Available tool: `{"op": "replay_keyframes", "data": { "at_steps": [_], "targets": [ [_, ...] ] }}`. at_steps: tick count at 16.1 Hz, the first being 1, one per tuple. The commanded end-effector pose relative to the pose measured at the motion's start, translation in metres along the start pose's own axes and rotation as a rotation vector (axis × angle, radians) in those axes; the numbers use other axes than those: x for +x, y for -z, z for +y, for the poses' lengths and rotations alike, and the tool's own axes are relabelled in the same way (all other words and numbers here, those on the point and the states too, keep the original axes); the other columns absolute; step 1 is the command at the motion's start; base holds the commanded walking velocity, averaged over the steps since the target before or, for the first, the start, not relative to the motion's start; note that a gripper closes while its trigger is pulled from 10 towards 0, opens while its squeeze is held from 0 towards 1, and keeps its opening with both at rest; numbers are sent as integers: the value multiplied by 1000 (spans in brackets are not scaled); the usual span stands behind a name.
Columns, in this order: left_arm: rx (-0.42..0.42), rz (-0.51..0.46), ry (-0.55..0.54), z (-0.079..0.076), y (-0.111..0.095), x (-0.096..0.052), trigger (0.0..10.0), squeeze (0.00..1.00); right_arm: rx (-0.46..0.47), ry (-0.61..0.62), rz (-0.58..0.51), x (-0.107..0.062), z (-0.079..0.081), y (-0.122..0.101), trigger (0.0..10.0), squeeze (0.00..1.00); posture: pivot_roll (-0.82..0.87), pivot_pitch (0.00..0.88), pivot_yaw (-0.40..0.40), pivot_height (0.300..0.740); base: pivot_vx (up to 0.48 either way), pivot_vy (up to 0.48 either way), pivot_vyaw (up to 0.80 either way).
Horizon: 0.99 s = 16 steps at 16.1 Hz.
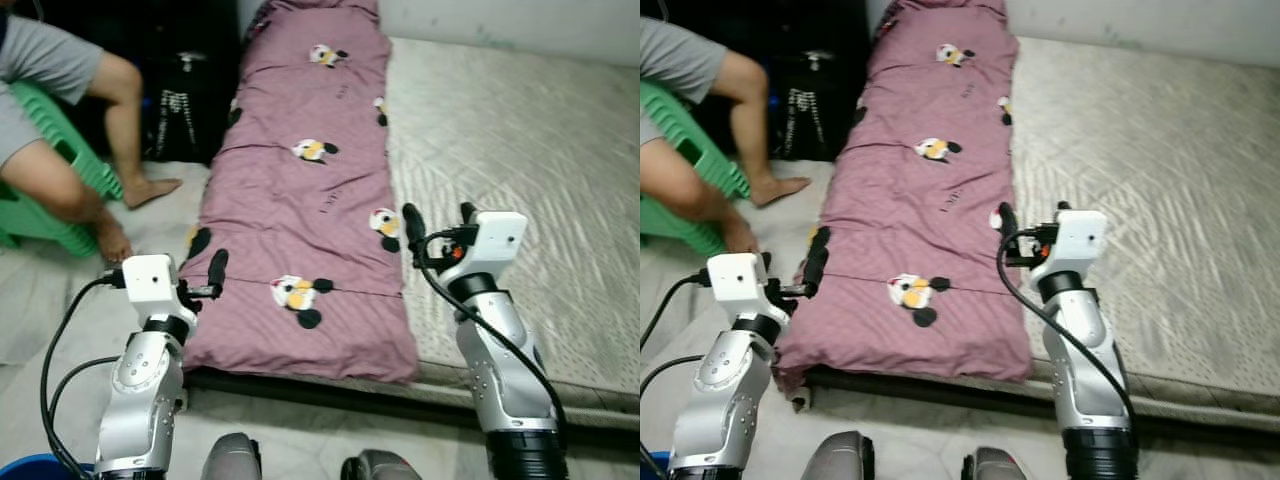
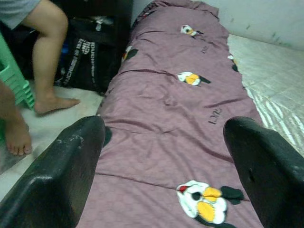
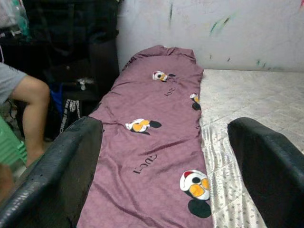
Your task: Clean up the room
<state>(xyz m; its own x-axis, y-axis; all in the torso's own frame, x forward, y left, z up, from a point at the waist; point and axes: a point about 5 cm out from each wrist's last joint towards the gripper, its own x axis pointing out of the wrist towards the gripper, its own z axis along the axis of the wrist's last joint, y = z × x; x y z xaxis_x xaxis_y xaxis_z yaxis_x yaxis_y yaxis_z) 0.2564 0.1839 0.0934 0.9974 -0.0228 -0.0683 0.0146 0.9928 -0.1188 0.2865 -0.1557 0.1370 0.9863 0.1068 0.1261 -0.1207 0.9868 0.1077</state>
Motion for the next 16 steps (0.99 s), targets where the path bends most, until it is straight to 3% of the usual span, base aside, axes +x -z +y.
{"op": "replay_keyframes", "data": {
  "at_steps": [1, 5, 9, 16],
  "targets": [
    [9, 15, -14, 5, 3, -1, 10000, 0, 2, -9, -15, 3, 5, -3, 10000, 0, 9, 96, -35, 740, 0, 480, 0],
    [12, 9, -19, 5, 2, 0, 10000, 0, 3, -15, -16, 5, 9, -2, 10000, 0, 14, 104, -37, 740, 0, 454, 0],
    [23, 9, -17, 5, 2, 0, 10000, 0, -12, -24, -4, 5, 12, 1, 10000, 0, 13, 106, -36, 740, 0, 62, 0],
    [56, -54, -50, 6, -15, 4, 10000, 0, -36, -76, -6, 6, 17, 1, 10000, 0, 23, 149, -48, 740, 0, 0, 788]
  ]
}}
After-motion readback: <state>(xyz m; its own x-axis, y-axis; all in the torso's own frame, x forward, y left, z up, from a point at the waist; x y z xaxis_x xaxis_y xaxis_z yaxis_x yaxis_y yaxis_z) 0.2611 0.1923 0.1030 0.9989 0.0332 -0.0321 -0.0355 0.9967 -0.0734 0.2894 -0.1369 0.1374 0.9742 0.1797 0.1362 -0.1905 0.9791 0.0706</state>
